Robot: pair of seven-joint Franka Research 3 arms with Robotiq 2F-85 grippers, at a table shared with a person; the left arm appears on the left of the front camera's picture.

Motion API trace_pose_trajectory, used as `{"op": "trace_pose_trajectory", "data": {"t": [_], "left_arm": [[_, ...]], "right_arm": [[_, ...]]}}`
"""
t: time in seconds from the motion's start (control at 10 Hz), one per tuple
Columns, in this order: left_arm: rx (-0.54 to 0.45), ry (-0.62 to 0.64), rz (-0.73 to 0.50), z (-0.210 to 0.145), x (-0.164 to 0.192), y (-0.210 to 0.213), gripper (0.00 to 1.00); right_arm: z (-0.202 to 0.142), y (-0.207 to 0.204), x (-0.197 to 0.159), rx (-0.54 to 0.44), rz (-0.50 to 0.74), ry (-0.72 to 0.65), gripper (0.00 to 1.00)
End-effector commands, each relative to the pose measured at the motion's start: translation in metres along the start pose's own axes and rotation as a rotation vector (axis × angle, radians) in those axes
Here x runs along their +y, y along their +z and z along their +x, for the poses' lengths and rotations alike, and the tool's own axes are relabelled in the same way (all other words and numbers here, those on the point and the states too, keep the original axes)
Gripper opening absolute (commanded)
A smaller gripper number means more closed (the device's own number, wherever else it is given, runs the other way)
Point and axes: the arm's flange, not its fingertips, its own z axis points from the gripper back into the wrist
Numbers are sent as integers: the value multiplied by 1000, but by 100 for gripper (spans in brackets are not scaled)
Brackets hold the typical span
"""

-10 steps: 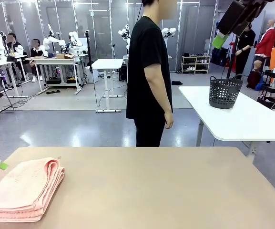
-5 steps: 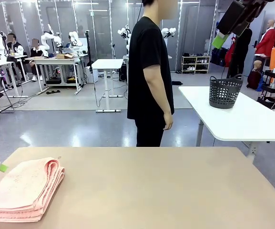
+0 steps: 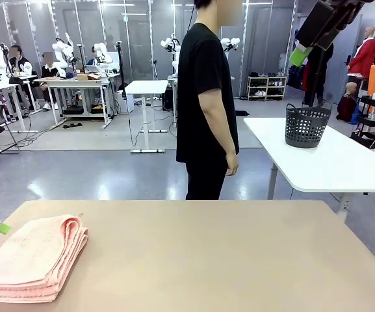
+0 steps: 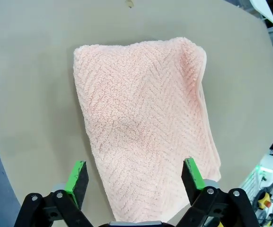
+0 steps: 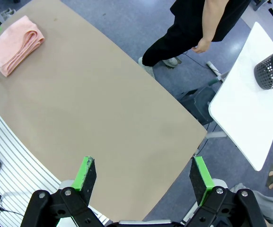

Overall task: Fold the towel.
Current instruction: Pick up the 100 cm Hotel Towel and place it on the left side of the table.

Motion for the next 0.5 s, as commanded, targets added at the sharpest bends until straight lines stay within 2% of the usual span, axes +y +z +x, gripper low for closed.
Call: {"op": "trace_pose_trajectory", "data": {"t": [0.0, 0.4], "left_arm": [[-5, 7, -2, 5, 2, -1, 100], [-5, 7, -2, 5, 2, -1, 100]], "right_arm": [[-1, 1, 1, 0, 1, 1, 100], [-1, 1, 1, 0, 1, 1, 100]]}}
